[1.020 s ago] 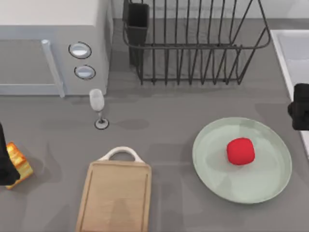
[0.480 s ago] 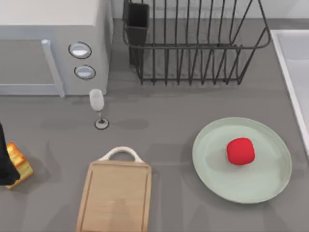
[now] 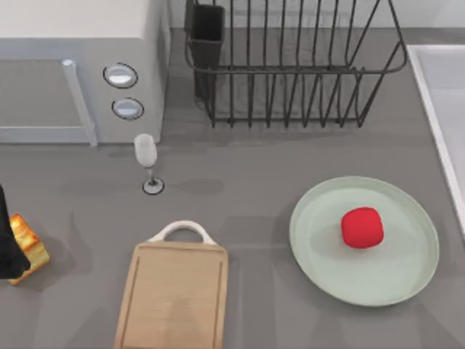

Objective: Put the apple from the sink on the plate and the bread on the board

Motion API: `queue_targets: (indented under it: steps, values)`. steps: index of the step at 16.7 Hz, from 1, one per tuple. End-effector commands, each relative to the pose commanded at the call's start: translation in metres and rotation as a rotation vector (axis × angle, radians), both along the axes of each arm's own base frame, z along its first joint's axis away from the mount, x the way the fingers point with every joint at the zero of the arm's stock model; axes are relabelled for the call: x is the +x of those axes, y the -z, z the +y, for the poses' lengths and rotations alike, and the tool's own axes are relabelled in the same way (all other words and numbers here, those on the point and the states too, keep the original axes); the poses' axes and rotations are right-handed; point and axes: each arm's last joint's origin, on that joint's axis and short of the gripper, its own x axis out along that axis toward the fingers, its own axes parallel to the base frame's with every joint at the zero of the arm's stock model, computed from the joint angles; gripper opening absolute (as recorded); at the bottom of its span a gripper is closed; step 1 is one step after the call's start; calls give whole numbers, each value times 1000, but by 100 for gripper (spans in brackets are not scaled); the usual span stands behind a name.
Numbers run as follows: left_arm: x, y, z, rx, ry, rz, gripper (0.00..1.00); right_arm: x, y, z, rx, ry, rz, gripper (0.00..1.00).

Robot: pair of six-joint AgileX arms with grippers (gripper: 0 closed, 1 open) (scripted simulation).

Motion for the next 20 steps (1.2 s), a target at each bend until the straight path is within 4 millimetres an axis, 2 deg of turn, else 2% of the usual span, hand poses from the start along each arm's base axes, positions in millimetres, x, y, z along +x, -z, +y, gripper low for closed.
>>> queue_targets:
  steps: [5, 10, 12, 15, 20]
  values:
    - [0, -5, 0, 28, 0, 32, 100, 0, 0, 0, 0, 0, 0, 100]
    - [11, -37, 1, 197, 25, 279, 100, 0, 0, 0, 0, 0, 0, 100]
    - [24, -48, 1, 276, 59, 437, 100, 0, 0, 0, 0, 0, 0, 100]
    - [56, -56, 1, 386, 141, 705, 100, 0, 0, 0, 0, 0, 0, 100]
    - [118, -43, 3, 531, 348, 1127, 100, 0, 0, 0, 0, 0, 0, 100]
